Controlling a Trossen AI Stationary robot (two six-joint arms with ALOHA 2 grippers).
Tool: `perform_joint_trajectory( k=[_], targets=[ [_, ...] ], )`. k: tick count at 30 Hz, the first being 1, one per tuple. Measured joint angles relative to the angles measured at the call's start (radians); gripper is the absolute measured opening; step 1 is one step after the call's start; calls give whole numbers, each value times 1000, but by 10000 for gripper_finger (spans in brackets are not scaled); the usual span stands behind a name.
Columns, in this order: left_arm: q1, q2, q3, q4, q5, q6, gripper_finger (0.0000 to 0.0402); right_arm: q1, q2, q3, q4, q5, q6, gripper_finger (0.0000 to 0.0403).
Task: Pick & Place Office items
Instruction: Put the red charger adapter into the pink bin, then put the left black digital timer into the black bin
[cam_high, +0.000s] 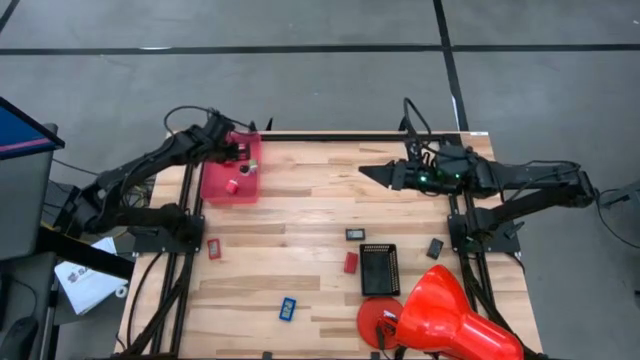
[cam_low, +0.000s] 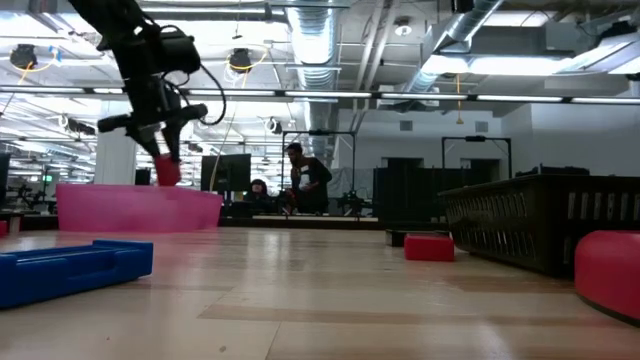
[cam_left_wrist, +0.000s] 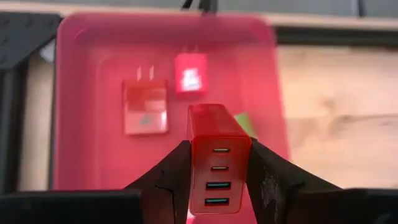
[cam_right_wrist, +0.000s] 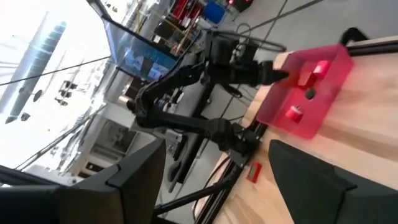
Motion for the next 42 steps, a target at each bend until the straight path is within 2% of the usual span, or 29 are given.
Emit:
perform_joint_trajectory(
  k=[4, 8, 15, 22, 26, 29, 32, 34, 37, 42],
  targets=[
    [-9, 0, -41, -37, -35, -9, 114, 24, -7, 0, -21, 48, -1, 277],
    [-10, 0, -122, -21, -35, -49, 118, 30, -6, 0, -24, 52, -1, 277],
    [-10, -27, -184, 120, -29, -45, 154, 30, -11, 0, -28, 57, -8, 277],
    [-10, -146, -190, 191, -31, 6, 195, 29, -49, 0, -139, 76, 14, 277],
    [-12, -239, -190, 247, 101, 10, 232, 29, -68, 0, -223, 75, 36, 277],
    [-39, -311, -190, 377, 327, 72, 253, 42, -71, 0, -301, 75, 48, 277],
    [-111, -372, -190, 537, 552, 130, 260, 58, -67, 0, -379, 60, 44, 277],
    [-191, -401, -190, 624, 594, 160, 258, 67, -63, 0, -419, 44, 45, 277],
    [-342, -413, -188, 672, 517, 236, 248, 88, -67, 0, -422, 46, 45, 277],
    [-615, -310, -189, 663, 261, 439, 235, 101, -109, 1, -427, 74, 51, 277]
  ],
)
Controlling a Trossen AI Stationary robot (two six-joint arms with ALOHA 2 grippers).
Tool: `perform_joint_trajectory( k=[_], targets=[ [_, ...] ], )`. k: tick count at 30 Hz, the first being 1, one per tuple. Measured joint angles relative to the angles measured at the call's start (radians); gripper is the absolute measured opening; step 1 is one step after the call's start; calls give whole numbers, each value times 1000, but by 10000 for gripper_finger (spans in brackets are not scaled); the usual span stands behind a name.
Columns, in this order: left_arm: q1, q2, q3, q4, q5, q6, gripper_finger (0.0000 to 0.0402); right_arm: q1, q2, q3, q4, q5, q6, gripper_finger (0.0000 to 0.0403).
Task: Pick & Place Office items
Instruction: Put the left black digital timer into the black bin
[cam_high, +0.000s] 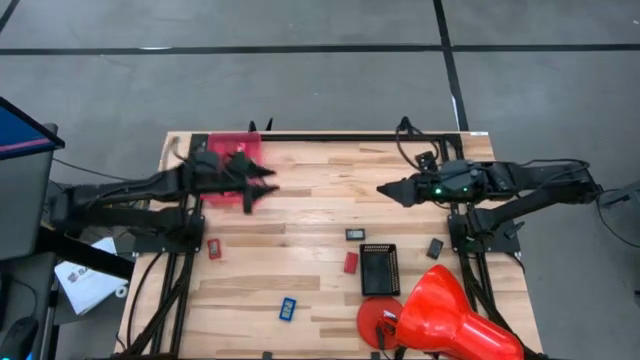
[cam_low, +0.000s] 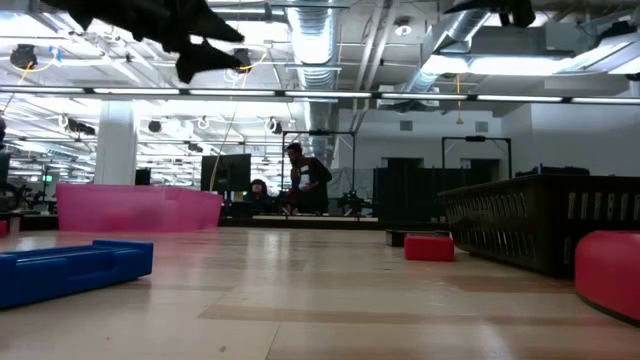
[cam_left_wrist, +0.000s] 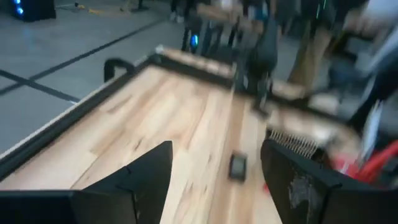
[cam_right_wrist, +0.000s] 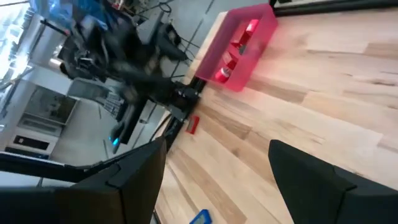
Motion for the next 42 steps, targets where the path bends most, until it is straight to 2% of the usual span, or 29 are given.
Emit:
perform_joint_trajectory(
  k=[3, 7, 11, 14, 16, 21, 27, 31, 36, 42],
  targets=[
    [-123, 118, 0, 19, -118, 75, 238, 15, -24, 1, -23, 3, -21, 277],
    [-201, 260, -1, 45, -257, 142, 250, 51, -17, 1, -147, -26, -28, 277],
    [-227, 369, 0, 109, -288, 217, 259, 92, 37, 1, -220, -73, -75, 277],
    [-229, 431, 0, 186, -288, 264, 263, 114, 100, 10, -230, -108, -162, 277],
    [-228, 441, 0, 195, -314, 243, 265, 121, 144, 27, -257, -111, -246, 277],
    [-227, 382, 1, 196, -371, 195, 265, 103, 261, 76, -264, -112, -438, 277],
    [-227, 239, 1, 144, -442, 196, 262, 20, 447, 120, -268, -195, -600, 277],
    [-232, 137, 1, 63, -448, 196, 262, -27, 578, 122, -272, -254, -715, 277],
    [-251, 30, 1, -5, -457, 195, 260, -99, 714, 122, -276, -353, -784, 277],
    [-272, -34, 1, -5, -471, 191, 260, -113, 837, 158, -291, -371, -960, 277]
  ],
)
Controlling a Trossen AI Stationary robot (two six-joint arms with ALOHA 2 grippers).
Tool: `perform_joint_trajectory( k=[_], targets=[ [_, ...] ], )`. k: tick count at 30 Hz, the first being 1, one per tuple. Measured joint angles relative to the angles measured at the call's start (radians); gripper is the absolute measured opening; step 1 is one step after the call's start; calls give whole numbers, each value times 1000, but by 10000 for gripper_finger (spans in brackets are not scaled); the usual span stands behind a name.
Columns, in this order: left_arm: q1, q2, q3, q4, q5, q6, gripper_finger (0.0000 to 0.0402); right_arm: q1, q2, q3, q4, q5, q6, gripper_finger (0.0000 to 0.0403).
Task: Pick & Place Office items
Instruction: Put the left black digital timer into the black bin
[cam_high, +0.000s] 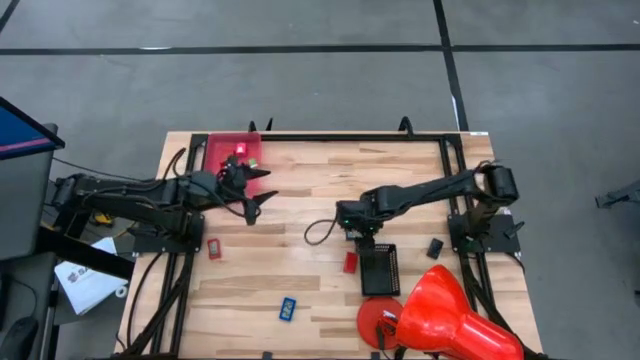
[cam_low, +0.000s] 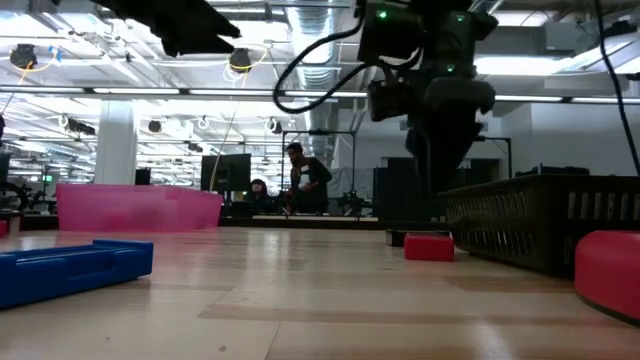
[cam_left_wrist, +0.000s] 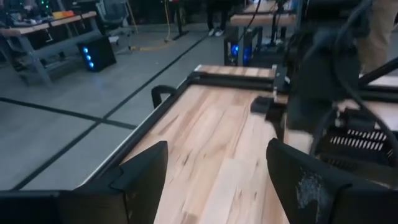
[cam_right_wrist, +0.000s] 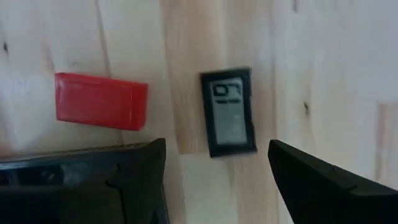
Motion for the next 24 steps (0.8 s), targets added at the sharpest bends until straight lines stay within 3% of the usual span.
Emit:
perform_joint_trajectory(
  k=[7, 24],
  targets=[
    [-1, -18, 0, 1, 1, -26, 260, 12, 76, 53, 10, 1, -113, 277],
    [-1, -18, 0, -2, 1, -49, 260, -50, 109, 57, 84, -47, -128, 277]
  ],
)
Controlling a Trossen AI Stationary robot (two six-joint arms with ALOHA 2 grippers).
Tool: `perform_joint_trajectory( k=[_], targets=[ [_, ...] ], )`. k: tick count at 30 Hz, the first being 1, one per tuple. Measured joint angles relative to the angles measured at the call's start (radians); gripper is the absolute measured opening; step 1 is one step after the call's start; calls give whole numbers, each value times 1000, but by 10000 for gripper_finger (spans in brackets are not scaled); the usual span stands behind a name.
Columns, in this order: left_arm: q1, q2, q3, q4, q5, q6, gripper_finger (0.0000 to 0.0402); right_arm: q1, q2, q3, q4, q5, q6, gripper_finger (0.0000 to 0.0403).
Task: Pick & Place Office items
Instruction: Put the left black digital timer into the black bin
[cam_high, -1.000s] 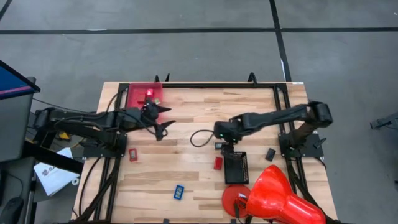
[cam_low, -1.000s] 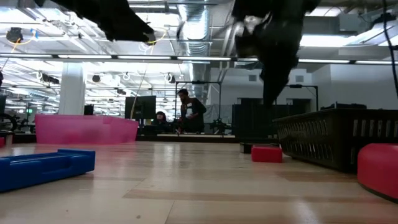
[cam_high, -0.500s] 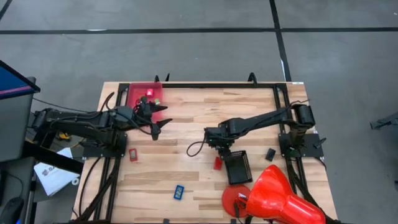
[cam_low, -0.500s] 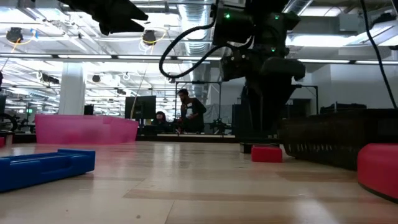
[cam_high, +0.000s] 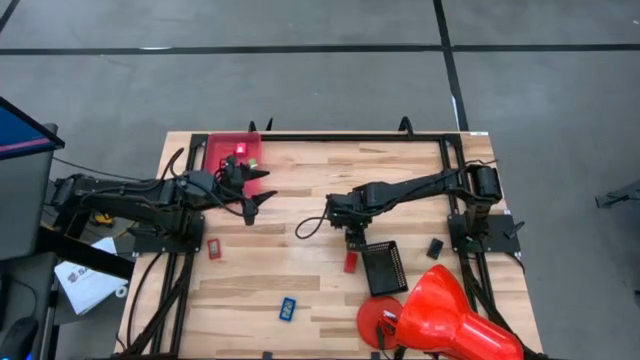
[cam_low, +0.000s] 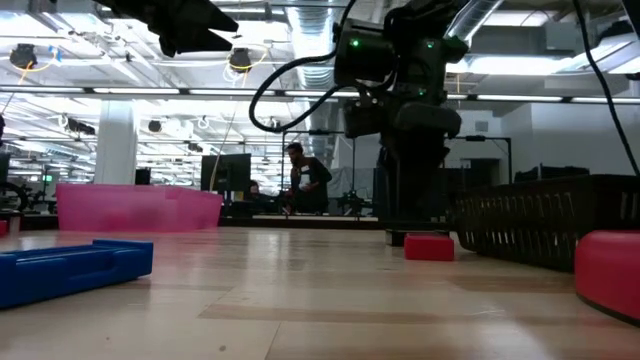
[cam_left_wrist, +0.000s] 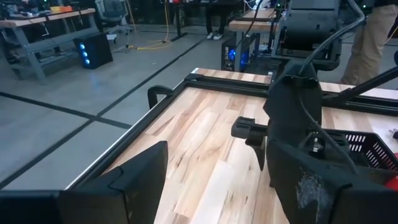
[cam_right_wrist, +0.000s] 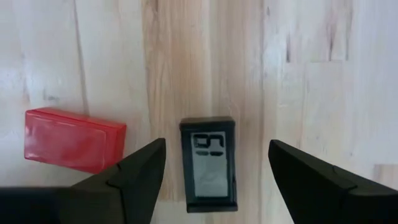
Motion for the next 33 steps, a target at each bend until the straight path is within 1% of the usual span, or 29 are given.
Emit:
perform_joint_trajectory(
  k=[4, 6, 11, 16, 19, 28, 31, 33],
  targets=[
    [0, 0, 0, 0, 0, -3, 260, -7, 0, 0, 15, -8, -4, 277],
    [0, 0, 0, 0, 0, -3, 260, -9, 0, 0, 23, -30, -10, 277],
    [0, 0, 0, 1, 0, -6, 260, -4, 2, 0, 36, -32, -15, 277],
    [0, 0, 0, 5, 0, -6, 260, 1, 66, -1, 43, -44, -17, 277],
    [0, 0, 0, 11, 0, -10, 260, 4, 92, 2, 36, -11, -12, 277],
    [0, 0, 0, 37, 1, -11, 260, 6, 108, 3, 41, 43, 1, 273],
    [0, 0, 0, 45, 1, -11, 260, 7, 109, 2, 46, 71, 22, 257],
    [0, 0, 0, 47, 1, -11, 260, 5, 110, 2, 49, 82, 40, 236]
  ],
)
